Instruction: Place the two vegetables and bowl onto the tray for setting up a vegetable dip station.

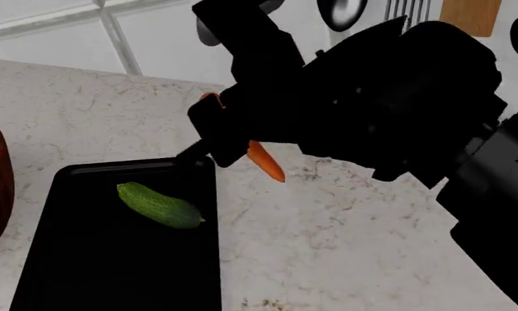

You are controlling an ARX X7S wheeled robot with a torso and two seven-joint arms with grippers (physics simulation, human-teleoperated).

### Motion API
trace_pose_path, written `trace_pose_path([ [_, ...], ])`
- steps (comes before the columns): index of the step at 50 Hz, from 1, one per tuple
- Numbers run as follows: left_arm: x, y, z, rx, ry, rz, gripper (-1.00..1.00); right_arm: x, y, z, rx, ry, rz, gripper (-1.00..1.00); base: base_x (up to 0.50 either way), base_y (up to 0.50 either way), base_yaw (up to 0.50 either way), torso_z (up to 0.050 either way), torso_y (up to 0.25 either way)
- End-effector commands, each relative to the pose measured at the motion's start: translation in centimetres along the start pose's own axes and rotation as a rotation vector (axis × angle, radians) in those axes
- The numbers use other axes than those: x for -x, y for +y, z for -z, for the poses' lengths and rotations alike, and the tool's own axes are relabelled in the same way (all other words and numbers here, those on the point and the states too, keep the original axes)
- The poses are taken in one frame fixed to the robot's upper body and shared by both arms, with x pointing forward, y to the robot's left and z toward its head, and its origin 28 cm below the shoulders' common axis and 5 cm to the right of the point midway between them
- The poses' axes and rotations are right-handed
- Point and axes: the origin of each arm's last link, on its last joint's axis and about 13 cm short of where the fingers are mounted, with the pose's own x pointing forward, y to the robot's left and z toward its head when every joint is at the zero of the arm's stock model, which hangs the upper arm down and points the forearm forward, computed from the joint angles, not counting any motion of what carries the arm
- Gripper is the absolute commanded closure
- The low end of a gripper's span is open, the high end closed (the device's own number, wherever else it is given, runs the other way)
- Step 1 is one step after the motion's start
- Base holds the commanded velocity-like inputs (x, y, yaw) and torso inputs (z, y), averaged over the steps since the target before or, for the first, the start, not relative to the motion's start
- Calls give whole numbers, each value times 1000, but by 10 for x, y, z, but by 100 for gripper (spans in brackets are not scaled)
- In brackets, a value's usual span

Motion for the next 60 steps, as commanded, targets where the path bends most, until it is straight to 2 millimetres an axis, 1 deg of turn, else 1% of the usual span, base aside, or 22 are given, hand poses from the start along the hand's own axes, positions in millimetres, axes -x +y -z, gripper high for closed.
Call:
trace_pose_path([
  [1,-3,0,2,-16,-30,-9,-100,-31,-23,-29,110,-44,-86,100,0,0,0,0,0],
  [4,-5,2,4,-18,-28,-15,-100,-43,-22,-30,163,-2,-100,100,0,0,0,0,0],
  [7,-7,3,5,-19,-21,-14,-100,-46,-17,-29,180,21,-107,100,0,0,0,0,0],
  [10,-6,3,8,-20,-15,-14,-100,-50,-14,-23,178,41,-113,100,0,0,0,0,0],
  [14,-5,3,7,-17,-16,-15,-100,-56,-9,-15,186,80,-128,100,0,0,0,0,0],
  [17,-4,3,5,-21,-20,-12,-100,-58,-5,-15,183,85,-142,100,0,0,0,0,0],
  [24,-4,3,9,-16,-14,-15,-100,-54,1,-26,184,54,-174,100,0,0,0,0,0],
  [33,-4,4,11,-14,-12,-15,-100,-58,6,-24,153,12,-212,100,0,0,0,0,0],
  [37,-4,4,12,-14,-9,-16,-100,-64,8,-17,135,14,-234,100,0,0,0,0,0],
  [43,-4,4,12,-16,-9,-18,-100,-68,11,-13,127,3,-255,100,0,0,0,0,0],
  [46,-5,4,14,-13,-5,-16,-100,-72,12,-8,124,13,-262,100,0,0,0,0,0],
  [60,-7,2,16,-20,1,-11,-100,-77,7,6,98,39,-252,100,0,0,0,0,0],
])
